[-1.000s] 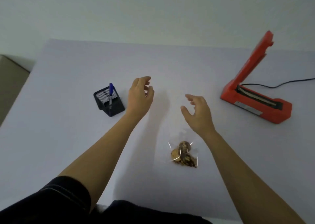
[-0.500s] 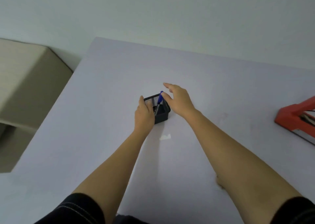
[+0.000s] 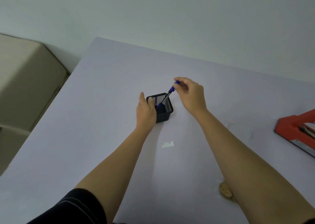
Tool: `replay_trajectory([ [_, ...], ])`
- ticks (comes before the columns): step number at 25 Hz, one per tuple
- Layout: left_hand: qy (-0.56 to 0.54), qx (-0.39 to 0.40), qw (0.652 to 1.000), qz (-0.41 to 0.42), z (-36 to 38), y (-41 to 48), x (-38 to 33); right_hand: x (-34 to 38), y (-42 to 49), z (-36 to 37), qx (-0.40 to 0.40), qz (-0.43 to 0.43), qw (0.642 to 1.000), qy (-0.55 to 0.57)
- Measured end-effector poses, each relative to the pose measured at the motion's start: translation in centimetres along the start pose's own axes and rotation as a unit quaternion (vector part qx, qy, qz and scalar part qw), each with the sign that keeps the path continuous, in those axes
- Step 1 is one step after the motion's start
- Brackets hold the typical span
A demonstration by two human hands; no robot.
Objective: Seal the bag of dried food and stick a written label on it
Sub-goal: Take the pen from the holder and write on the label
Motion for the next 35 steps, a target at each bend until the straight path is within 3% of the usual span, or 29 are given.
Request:
replay_trajectory([
  [2, 0.001, -0.024, 0.997, 0.074, -1.9, -0.7, -1.4, 1.9, 0.1, -2.2, -0.042, -0.02, 0.999, 0.008],
  [5, 0.055, 0.042, 0.981, 0.179, -3.1, -2.3, -3.3, 4.1, -0.2, -4.8, -0.071, -0.028, 0.997, 0.027],
  [9, 0.04, 0.061, 0.977, 0.203, -3.2, -5.0, -5.2, 5.7, -1.7, -6.8, -0.099, -0.018, 0.994, 0.038],
  [14, 0.077, 0.025, 0.945, 0.317, -2.7, -7.9, -7.7, 5.1, -4.5, -7.9, -0.159, 0.082, 0.968, 0.176],
  [17, 0.088, 0.033, 0.924, 0.369, -1.7, -9.6, -8.6, 4.3, -6.6, -6.7, -0.186, 0.134, 0.955, 0.187],
  [21, 0.091, 0.05, 0.926, 0.363, -0.9, -11.0, -9.1, 4.3, -7.5, -7.1, -0.265, 0.156, 0.929, 0.207],
  [26, 0.129, 0.109, 0.91, 0.38, 0.0, -12.4, -10.2, 4.3, -7.1, -7.1, -0.269, 0.196, 0.913, 0.235],
  [31, 0.094, 0.17, 0.942, 0.272, -1.4, -11.9, -4.9, 1.4, -7.3, -10.8, -0.364, 0.263, 0.803, 0.391],
  [35, 0.074, 0.174, 0.95, 0.249, -1.2, -12.6, -4.3, 0.7, -8.3, -8.7, -0.305, 0.263, 0.859, 0.317],
])
Point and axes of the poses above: each hand's wrist, its own y-axis towards the middle knuckle, its own z-axis out of the palm, x = y × z, the point moved 5 cm from there along y, towards the middle knuckle, and after that the axes turned 9 degrees about y, right-handed, at the moved point
